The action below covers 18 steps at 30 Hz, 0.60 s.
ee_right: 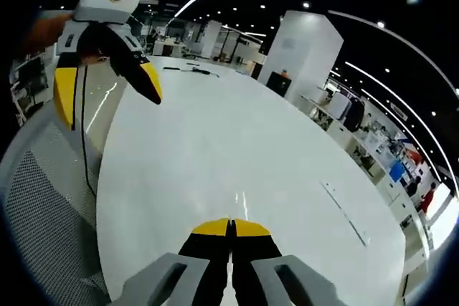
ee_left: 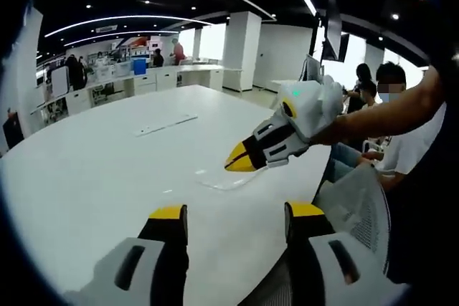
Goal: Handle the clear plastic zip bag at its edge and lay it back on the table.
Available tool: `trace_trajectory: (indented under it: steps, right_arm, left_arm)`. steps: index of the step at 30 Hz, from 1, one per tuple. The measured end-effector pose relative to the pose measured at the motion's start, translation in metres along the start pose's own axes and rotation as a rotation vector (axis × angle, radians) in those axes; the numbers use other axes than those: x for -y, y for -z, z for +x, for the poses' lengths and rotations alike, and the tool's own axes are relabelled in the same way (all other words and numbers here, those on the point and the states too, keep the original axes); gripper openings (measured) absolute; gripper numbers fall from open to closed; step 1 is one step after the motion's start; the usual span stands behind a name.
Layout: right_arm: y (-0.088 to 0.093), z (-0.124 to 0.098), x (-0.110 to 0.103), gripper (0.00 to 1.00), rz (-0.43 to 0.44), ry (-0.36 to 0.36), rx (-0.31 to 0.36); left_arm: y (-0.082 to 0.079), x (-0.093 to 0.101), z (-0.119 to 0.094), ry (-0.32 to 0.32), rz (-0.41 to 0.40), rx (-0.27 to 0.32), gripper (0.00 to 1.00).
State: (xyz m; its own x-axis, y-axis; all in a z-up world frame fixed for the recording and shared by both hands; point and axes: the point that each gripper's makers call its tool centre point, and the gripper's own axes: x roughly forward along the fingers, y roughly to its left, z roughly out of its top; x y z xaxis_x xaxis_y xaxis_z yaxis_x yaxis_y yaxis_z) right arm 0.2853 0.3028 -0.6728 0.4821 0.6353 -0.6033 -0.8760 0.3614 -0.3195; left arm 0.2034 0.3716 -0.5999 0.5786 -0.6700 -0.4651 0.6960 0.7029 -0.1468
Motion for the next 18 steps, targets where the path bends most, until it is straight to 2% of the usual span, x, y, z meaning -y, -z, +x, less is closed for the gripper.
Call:
trace_trajectory:
  steps: [10, 18]
  right_arm:
    - [0.011, 0.018, -0.006, 0.00, -0.064, -0.030, -0.014]
    - [0.024, 0.032, -0.009, 0.00, -0.059, -0.053, -0.040]
  left_arm:
    - [0.009, -0.004, -0.002, -0.008, 0.016, -0.012, 0.54]
    - [0.015, -0.004, -0.002, -0.013, 0.019, -0.023, 0.55]
